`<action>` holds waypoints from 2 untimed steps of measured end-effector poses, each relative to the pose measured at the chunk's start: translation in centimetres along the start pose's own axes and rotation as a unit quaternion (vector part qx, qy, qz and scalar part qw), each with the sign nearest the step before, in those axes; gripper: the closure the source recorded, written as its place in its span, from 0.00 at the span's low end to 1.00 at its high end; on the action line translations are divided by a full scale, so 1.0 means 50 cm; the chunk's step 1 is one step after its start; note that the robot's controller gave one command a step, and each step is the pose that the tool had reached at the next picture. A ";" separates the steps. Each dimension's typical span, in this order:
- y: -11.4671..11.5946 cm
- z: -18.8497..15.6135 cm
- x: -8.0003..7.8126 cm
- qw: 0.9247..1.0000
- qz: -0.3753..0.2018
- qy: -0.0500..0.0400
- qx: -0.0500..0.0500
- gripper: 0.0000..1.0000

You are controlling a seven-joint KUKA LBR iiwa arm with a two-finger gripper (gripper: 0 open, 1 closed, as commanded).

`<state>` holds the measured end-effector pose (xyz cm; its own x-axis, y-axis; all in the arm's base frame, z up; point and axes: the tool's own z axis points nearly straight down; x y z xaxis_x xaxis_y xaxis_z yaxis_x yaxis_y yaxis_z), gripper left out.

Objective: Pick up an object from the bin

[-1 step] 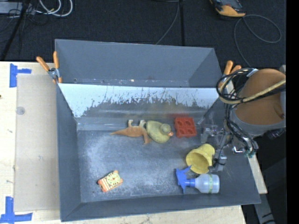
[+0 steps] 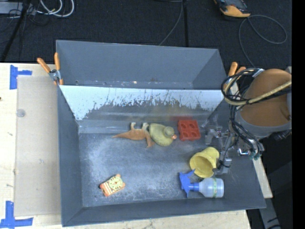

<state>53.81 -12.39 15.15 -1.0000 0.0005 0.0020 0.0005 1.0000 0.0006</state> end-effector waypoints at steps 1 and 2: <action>-0.018 0.128 -0.001 0.992 -0.124 0.003 -0.004 1.00; -0.018 0.128 -0.001 0.992 -0.124 0.003 -0.004 1.00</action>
Offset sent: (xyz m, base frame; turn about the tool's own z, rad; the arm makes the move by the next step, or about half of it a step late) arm 0.0000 0.0000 0.0000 0.0000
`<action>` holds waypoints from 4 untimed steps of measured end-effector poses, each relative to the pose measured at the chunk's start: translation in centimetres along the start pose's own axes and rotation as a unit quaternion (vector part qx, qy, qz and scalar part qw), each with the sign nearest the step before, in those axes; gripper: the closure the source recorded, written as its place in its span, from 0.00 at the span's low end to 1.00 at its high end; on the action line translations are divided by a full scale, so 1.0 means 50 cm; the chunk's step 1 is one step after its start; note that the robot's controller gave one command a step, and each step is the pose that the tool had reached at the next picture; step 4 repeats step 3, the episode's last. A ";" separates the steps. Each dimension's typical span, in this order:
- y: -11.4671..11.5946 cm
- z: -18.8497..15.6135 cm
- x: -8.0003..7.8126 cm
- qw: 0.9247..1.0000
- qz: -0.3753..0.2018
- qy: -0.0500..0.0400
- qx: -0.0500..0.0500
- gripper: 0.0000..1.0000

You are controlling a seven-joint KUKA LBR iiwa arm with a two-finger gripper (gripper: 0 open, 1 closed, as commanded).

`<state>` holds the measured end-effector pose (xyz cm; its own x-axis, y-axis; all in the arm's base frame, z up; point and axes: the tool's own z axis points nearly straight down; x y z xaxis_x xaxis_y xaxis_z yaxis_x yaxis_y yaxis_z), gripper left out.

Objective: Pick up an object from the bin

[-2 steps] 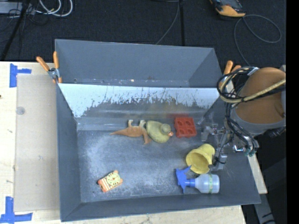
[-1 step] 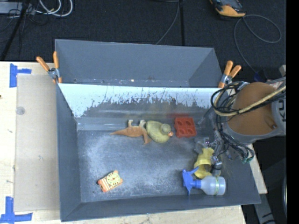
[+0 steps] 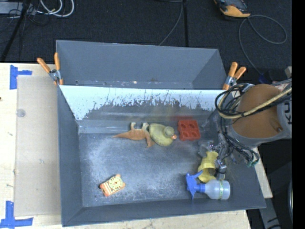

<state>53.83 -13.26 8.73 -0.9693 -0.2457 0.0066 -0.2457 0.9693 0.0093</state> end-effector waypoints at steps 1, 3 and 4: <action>-0.002 -0.032 -0.046 1.000 -0.020 0.000 -0.003 1.00; -0.018 -0.235 -0.031 1.000 -0.010 -0.001 -0.004 1.00; -0.018 -0.235 -0.031 1.000 -0.010 -0.001 -0.004 1.00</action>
Offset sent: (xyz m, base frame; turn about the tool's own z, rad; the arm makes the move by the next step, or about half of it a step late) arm 0.0086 -0.0150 0.0096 -0.0861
